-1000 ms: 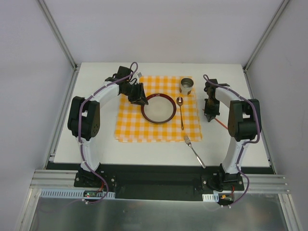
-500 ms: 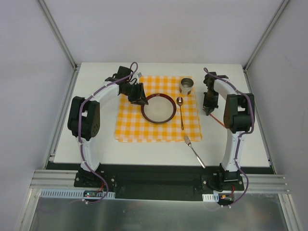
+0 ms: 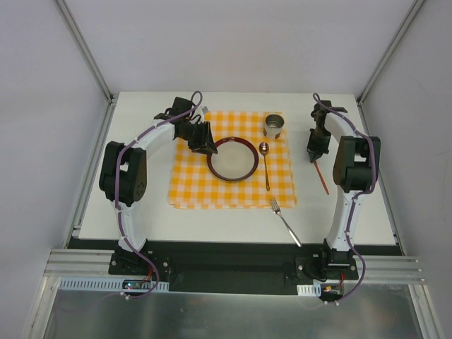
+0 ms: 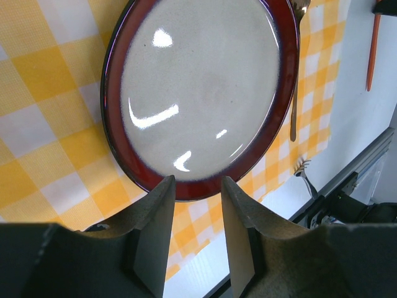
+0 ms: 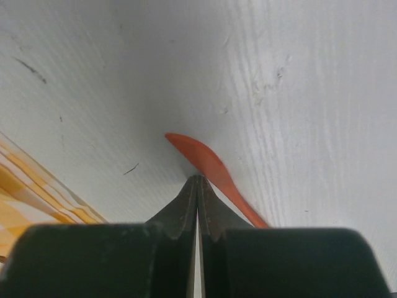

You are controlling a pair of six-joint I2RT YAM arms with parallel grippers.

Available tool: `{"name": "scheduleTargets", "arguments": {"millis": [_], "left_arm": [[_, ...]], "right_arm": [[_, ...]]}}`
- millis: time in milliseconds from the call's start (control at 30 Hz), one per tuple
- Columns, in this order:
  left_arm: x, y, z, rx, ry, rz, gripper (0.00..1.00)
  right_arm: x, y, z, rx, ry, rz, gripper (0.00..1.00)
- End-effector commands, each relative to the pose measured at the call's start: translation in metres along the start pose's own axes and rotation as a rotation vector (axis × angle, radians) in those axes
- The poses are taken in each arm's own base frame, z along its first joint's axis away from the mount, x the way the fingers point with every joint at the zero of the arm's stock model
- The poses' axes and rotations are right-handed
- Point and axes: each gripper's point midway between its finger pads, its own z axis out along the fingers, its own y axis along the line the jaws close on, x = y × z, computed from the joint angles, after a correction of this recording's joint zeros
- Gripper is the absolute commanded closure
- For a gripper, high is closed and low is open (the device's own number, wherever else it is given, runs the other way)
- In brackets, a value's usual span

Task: Set the dinner table for one person
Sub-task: Pick up the knife at the center of the board.

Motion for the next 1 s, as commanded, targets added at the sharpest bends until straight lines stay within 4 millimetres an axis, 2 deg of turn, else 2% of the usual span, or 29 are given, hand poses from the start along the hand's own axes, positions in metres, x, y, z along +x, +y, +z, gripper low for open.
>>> {"name": "scheduleTargets", "arguments": {"millis": [0, 67, 100, 300, 467, 500, 600, 633, 833, 967], "left_arm": [[-0.004, 0.001, -0.004, -0.003, -0.008, 0.003, 0.65], [-0.004, 0.001, -0.005, -0.008, -0.01, 0.005, 0.65], [-0.005, 0.0, -0.006, -0.005, -0.012, 0.007, 0.65], [-0.004, 0.0, -0.006, -0.008, -0.013, 0.011, 0.64], [-0.002, 0.003, -0.004, -0.008, -0.003, 0.005, 0.65], [-0.001, 0.003, -0.003, -0.007, -0.003, 0.005, 0.65], [-0.002, 0.001, -0.004, -0.003, -0.004, 0.002, 0.65], [-0.002, 0.0, -0.005, 0.0, -0.004, 0.003, 0.65], [-0.003, -0.003, -0.007, 0.007, -0.009, 0.004, 0.65], [-0.002, -0.004, -0.007, 0.011, -0.009, 0.003, 0.65]], "right_arm": [[-0.014, -0.008, -0.006, 0.012, -0.039, 0.04, 0.99], [-0.015, -0.005, -0.006, 0.003, -0.039, 0.041, 0.99], [-0.019, -0.013, -0.006, 0.006, -0.041, 0.059, 0.99], [-0.024, -0.023, -0.006, 0.013, -0.041, 0.088, 0.99], [-0.024, -0.019, -0.014, -0.033, -0.041, 0.08, 0.99], [-0.026, -0.017, -0.023, -0.051, -0.065, 0.078, 0.97], [-0.024, -0.015, -0.033, -0.077, -0.101, 0.075, 0.91], [-0.027, -0.017, -0.045, -0.075, -0.13, 0.076, 0.89], [-0.024, -0.034, -0.084, -0.023, -0.199, 0.077, 0.82], [-0.012, -0.042, -0.091, 0.012, -0.21, 0.072, 0.72]]}}
